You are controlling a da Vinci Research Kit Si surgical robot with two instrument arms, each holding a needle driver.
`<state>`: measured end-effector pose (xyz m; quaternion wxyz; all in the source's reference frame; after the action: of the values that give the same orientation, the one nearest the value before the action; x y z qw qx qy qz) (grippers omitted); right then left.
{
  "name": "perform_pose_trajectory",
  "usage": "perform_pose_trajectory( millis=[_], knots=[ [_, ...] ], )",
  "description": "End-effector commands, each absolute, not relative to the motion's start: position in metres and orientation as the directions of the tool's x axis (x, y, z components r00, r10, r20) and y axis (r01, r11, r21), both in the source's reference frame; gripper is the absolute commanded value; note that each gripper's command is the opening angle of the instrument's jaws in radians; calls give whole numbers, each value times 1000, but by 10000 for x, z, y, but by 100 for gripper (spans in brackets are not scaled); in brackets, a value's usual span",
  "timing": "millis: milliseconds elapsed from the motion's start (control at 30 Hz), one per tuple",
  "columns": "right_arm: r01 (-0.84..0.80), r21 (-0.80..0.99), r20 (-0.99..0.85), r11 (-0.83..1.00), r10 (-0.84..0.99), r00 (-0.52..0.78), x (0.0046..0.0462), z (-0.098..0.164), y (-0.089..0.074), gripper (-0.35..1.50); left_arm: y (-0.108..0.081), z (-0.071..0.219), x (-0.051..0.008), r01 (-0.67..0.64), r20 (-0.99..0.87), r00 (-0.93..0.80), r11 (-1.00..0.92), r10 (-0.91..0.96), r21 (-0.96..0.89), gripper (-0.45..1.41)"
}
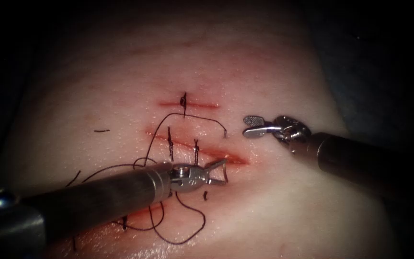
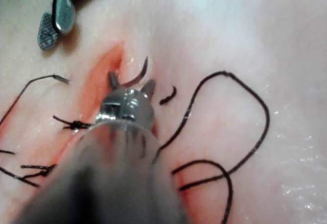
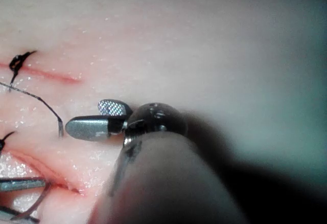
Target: Wound Closure
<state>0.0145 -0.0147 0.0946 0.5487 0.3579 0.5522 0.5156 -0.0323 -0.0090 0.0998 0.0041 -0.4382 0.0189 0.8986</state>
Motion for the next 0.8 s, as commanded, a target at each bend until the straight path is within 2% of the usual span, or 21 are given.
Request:
perform_pose_trajectory(
  millis=[33,133,167,267,300,333,367,433,500,600,800],
  knots=[
    [-168,960,-247,222,959,-142,152,952,-145,135,-88,1004,-333,-21,-790,-613,-999,-15,35,19],
    [-169,959,-253,229,957,-141,152,952,-145,135,-87,1005,-336,-19,-793,-609,-999,-16,35,14],
    [-169,959,-253,229,957,-141,152,953,-146,135,-86,1006,-337,-16,-795,-606,-999,-17,34,5],
    [-171,949,-288,264,948,-136,152,953,-147,131,-83,1008,-337,-21,-806,-592,-1000,8,5,-45],
    [-171,949,-288,264,948,-136,152,953,-147,131,-83,1008,-337,-21,-806,-592,-1000,8,5,-45],
    [-173,938,-323,300,938,-127,150,952,-150,114,-82,1009,-334,-31,-806,-589,-998,56,-47,-45],
    [-173,938,-323,300,938,-127,150,952,-150,114,-82,1009,-334,-31,-806,-589,-998,56,-47,-45],
    [-178,924,-361,338,925,-119,149,951,-151,99,-80,1010,-328,-41,-802,-588,-994,109,-105,-45],
    [-202,854,-503,478,859,-93,149,951,-150,99,-80,1009,-323,-68,-797,-578,-984,174,-165,-45],
    [-222,780,-610,585,790,-61,148,950,-144,101,-80,1007,-320,-99,-794,-539,-957,282,-273,-45],
    [-241,691,-685,681,724,82,143,948,-132,106,-85,998,-324,-131,-720,-438,-830,539,-542,-45]
  ],
)
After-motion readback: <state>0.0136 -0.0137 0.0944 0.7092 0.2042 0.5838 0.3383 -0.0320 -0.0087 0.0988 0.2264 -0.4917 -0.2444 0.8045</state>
